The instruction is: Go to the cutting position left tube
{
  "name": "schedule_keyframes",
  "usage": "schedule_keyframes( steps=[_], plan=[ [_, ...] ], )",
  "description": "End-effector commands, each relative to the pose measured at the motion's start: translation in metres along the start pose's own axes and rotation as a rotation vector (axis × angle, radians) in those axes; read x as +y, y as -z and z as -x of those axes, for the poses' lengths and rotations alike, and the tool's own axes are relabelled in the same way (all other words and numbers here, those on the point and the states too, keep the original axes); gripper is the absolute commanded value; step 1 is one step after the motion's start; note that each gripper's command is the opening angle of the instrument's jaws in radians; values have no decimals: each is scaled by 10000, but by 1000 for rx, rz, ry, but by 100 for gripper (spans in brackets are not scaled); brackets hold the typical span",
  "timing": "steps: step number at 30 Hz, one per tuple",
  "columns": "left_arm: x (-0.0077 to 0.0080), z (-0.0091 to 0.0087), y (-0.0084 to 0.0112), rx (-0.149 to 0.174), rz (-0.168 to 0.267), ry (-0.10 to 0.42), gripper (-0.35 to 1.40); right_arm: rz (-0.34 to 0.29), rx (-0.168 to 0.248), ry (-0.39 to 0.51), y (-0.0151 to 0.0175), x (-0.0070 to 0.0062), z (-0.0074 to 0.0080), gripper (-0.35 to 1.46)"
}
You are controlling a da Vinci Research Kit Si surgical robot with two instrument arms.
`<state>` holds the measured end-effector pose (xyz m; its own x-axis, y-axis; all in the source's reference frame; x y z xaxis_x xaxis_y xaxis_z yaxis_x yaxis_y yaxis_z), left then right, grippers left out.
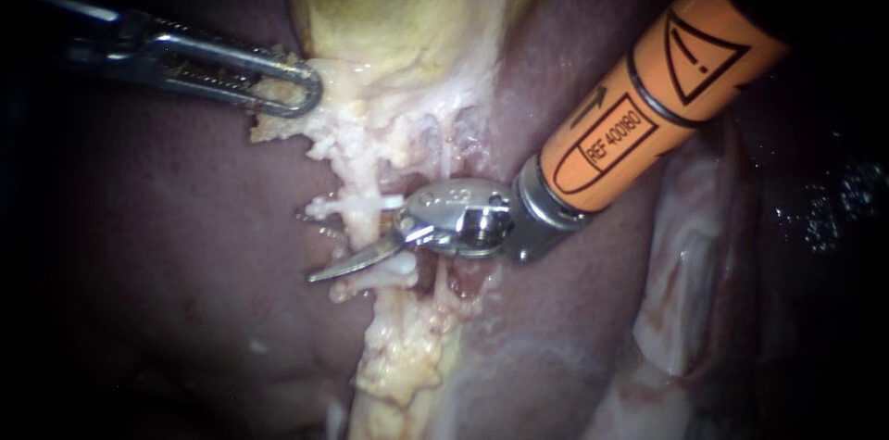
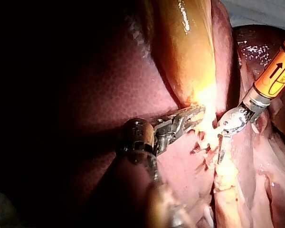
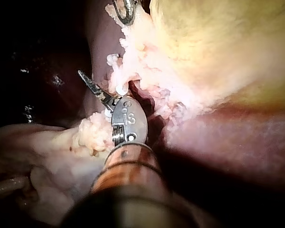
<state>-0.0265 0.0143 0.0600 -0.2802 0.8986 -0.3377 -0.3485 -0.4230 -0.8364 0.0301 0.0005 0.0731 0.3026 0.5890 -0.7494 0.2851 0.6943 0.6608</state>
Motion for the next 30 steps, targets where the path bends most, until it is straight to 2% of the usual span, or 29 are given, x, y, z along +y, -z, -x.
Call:
schedule_keyframes(
  steps=[1, 7, 11, 18, 23, 26, 30],
  plan=[
    [0, 0, 1, 0, 0, 1, -35, 4, 2, -5, -1, 0, 0, 131],
    [0, 0, 1, 0, 0, 1, -35, 0, 11, -16, -5, 1, -2, 131],
    [0, 0, 1, 0, 1, 0, -35, -8, 12, -26, -7, -5, -3, 131],
    [-6, 0, 4, -2, 2, 0, -35, -63, 4, -39, -10, -31, -18, 128],
    [-8, 0, 5, -2, 3, -1, -35, -79, 13, -41, -10, -51, -38, 126],
    [-8, 0, 5, -2, 3, -1, -35, -83, 21, -44, -8, -56, -48, 126],
    [-8, 0, 5, -2, 3, -1, -35, -84, 26, -46, -6, -57, -51, 126]
  ],
)
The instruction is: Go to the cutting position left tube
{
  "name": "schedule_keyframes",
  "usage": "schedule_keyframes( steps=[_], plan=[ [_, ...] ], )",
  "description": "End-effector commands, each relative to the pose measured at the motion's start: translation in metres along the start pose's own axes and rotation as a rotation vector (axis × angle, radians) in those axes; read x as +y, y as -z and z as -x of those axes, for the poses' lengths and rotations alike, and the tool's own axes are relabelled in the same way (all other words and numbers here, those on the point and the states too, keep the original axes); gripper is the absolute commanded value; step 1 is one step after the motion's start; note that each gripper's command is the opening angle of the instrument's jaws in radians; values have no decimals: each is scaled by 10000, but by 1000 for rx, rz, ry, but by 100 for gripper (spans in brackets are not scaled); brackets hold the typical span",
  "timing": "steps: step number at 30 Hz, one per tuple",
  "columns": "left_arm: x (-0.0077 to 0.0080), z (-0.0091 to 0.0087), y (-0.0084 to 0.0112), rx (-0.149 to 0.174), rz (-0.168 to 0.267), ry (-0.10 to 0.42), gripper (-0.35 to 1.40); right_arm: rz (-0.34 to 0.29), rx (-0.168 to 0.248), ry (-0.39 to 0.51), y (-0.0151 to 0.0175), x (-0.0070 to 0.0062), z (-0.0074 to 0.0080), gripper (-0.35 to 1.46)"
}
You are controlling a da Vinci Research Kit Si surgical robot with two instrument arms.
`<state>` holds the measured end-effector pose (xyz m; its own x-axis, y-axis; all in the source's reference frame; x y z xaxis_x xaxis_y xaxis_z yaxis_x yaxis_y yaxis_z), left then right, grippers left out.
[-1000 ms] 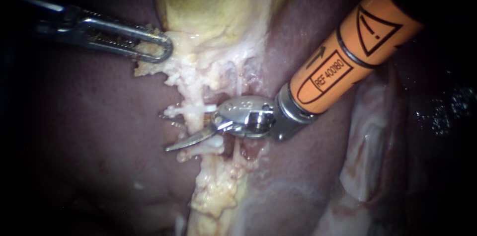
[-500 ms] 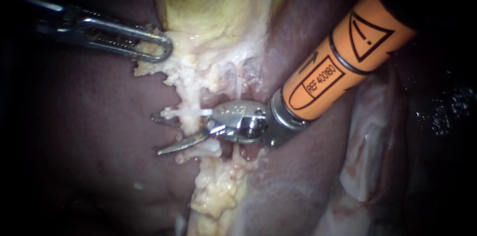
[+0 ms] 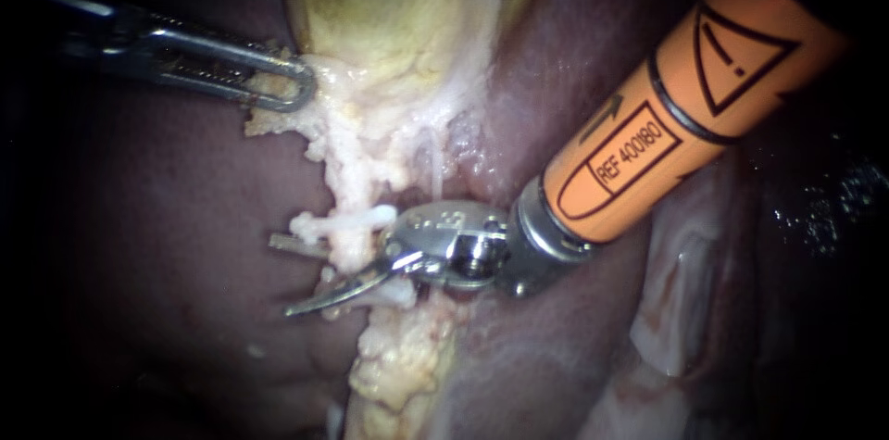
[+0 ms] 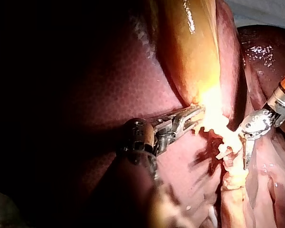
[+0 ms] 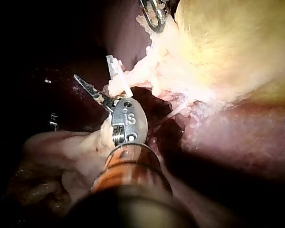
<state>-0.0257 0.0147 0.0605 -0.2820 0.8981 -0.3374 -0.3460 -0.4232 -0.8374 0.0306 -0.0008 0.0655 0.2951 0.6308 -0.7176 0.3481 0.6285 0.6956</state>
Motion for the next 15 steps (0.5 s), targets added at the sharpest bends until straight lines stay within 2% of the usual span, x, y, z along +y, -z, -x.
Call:
schedule_keyframes(
  steps=[1, 15],
  plan=[
    [0, 0, 0, 0, 0, 0, -35, 2, 1, 1, 0, 1, 1, 126],
    [0, 0, 0, 0, 0, 0, -35, 2, 0, 1, 2, 3, 2, 126]
  ],
)
